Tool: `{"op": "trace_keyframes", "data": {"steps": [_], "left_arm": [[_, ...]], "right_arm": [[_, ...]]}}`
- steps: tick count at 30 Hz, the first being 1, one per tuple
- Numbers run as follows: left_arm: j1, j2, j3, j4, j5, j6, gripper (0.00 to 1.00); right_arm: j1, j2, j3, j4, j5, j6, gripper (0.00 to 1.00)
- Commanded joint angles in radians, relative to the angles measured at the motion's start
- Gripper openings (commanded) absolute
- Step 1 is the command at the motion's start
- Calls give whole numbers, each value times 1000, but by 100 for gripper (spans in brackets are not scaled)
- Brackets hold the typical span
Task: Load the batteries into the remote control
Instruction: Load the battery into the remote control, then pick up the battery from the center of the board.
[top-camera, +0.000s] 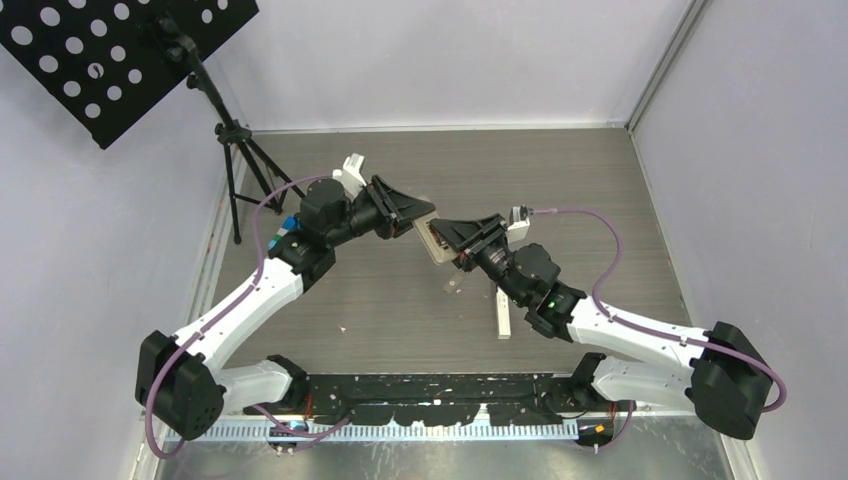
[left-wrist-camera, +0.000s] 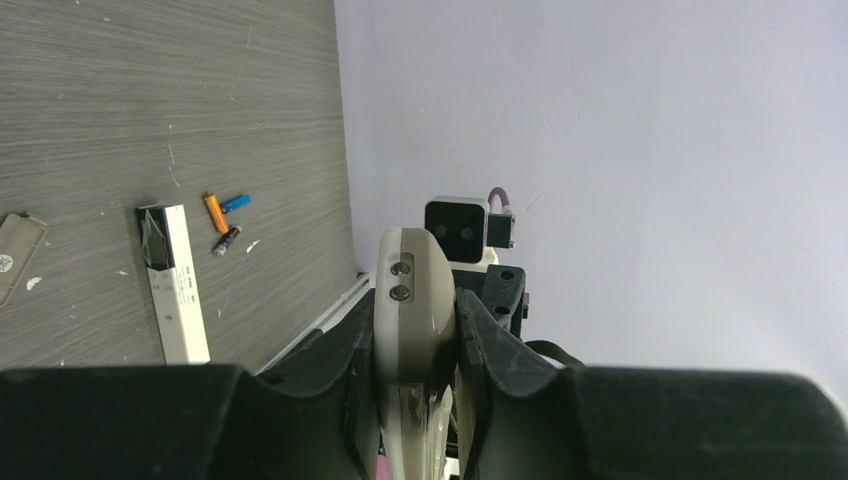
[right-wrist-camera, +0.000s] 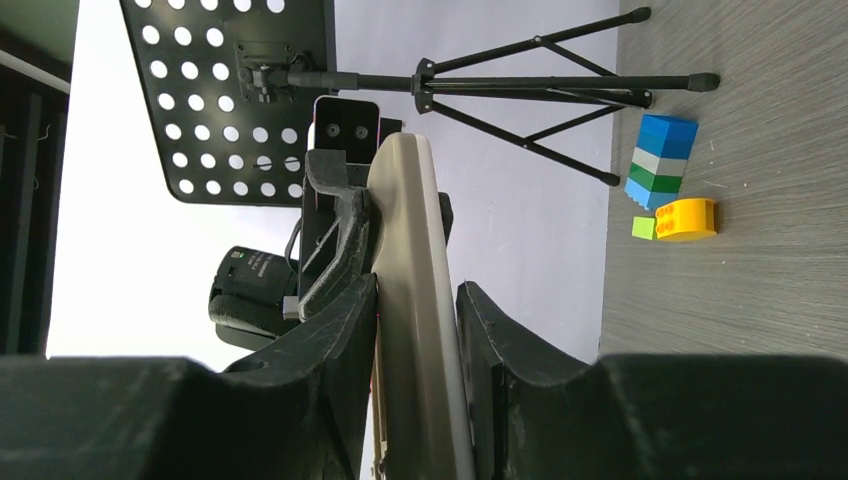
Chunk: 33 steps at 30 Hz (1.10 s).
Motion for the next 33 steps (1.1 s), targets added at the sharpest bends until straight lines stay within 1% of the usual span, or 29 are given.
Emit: {"op": "trace_keyframes", "data": {"steps": [1,2,4,5,6,8,10,12,15,18,21,24,26,28,30,33], "left_arm": [[4,-8,35,59,12,11,0],[3,-10,30,61,12,13,0],[3,-13,9,86,12,25,0],[4,-16,-5,107,12,38,0],[6,-20,-23,131,16,63,0],[11,-27,-67,181,38,116,0],[25,-36,-105,227,79,178,0],[41,-53,-138,256,127,250,0],[51,-105,-187,267,181,377,0],[51,-151,-217,251,247,481,0],[51,-170,-230,287,310,528,0],[51,-173,-243,373,375,535,0],[51,-176,-239,361,385,558,0],[51,-181,-233,323,382,587,0],[51,-185,-237,320,375,594,0],[51,-185,-243,325,368,593,0]], "right_arm": [[0,-22,-26,44,17,-83,29],[-1,-28,-23,46,14,-94,39],[-1,-43,-19,42,6,-116,64],[-3,-56,-17,41,2,-131,72],[-6,-76,-18,41,-2,-150,78],[-22,-118,-23,27,-17,-194,84],[-44,-169,-25,-44,-38,-237,84],[-67,-226,-5,-175,-50,-288,84],[-94,-297,85,-500,-21,-409,81],[-120,-304,204,-869,111,-541,75],[-168,-251,289,-1095,178,-639,69],[-242,-169,347,-1239,180,-668,61],[-299,-111,371,-1303,168,-683,56],[-353,-60,378,-1340,137,-700,52],[-408,-9,367,-1351,106,-709,48],[-478,36,334,-1351,77,-708,45]]}}
